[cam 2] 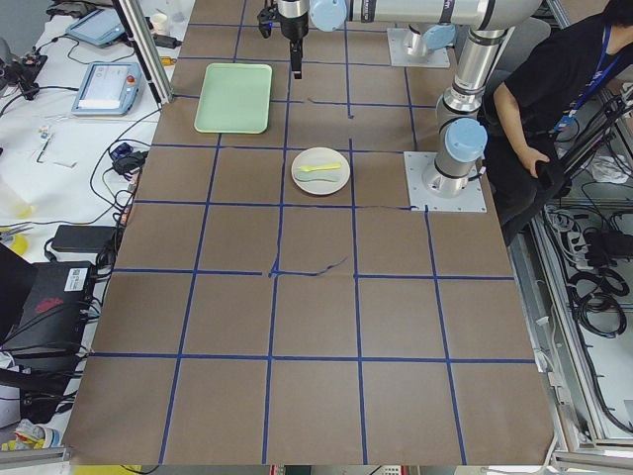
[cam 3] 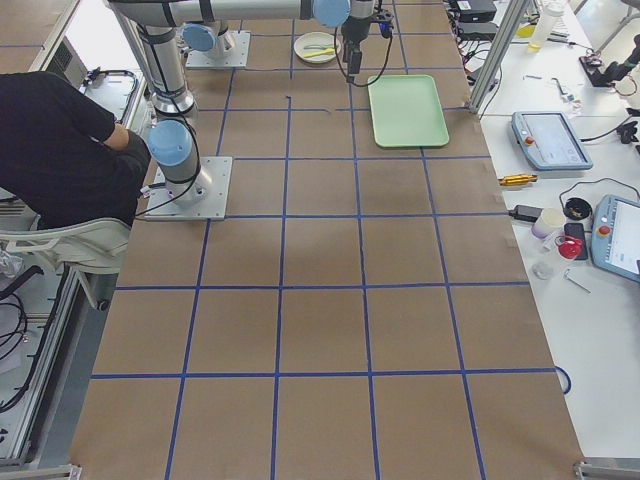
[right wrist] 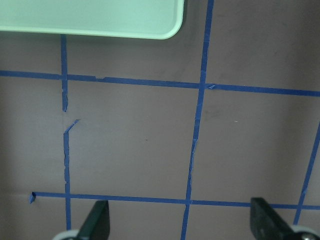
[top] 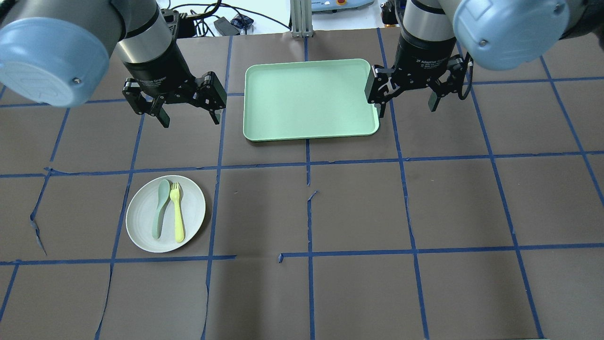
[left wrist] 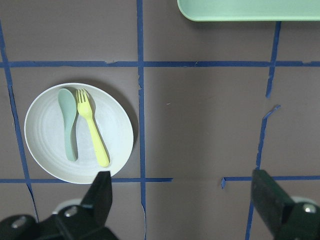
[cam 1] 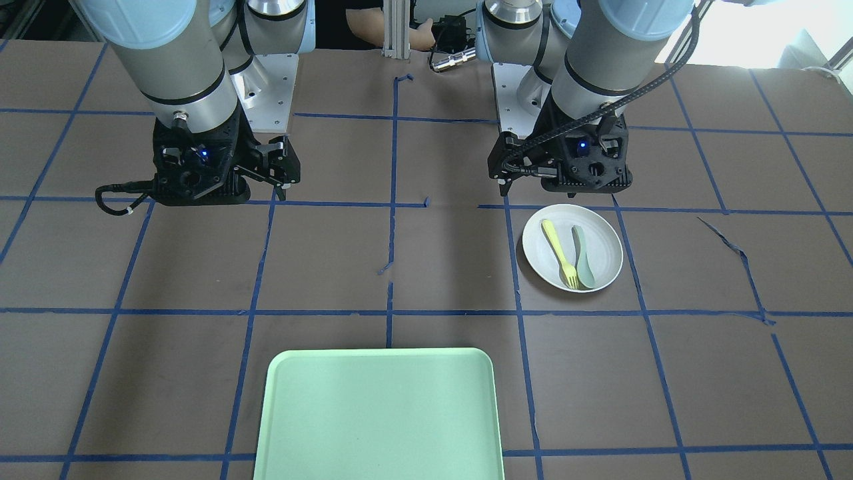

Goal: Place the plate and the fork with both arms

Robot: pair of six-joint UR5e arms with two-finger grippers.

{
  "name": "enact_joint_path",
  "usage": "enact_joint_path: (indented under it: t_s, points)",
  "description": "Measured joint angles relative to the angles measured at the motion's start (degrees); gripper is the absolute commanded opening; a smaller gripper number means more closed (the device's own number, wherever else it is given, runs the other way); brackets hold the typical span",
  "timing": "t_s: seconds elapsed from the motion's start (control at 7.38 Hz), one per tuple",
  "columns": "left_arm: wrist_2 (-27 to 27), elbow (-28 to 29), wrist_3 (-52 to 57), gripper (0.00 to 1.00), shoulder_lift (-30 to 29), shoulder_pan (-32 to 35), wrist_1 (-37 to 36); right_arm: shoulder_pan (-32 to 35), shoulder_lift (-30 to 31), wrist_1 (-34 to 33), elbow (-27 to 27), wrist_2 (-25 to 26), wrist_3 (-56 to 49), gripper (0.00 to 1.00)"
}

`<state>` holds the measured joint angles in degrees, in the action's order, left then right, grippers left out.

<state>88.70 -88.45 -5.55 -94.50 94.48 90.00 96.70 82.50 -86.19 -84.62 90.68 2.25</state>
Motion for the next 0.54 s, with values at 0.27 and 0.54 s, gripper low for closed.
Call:
enact_joint_path:
  t_s: [0.27,0.54]
  points:
    - [0.0,-0.1,0.0,1.00,0.0,0.0,-0.1,0.1,0.0,0.9,0.2,0.1,0.0,1.00]
    - [0.2,-0.2,0.1,1.00,0.2,0.1,-0.1,0.0,0.0,1.0,0.7,-0.1,-0.4,1.00]
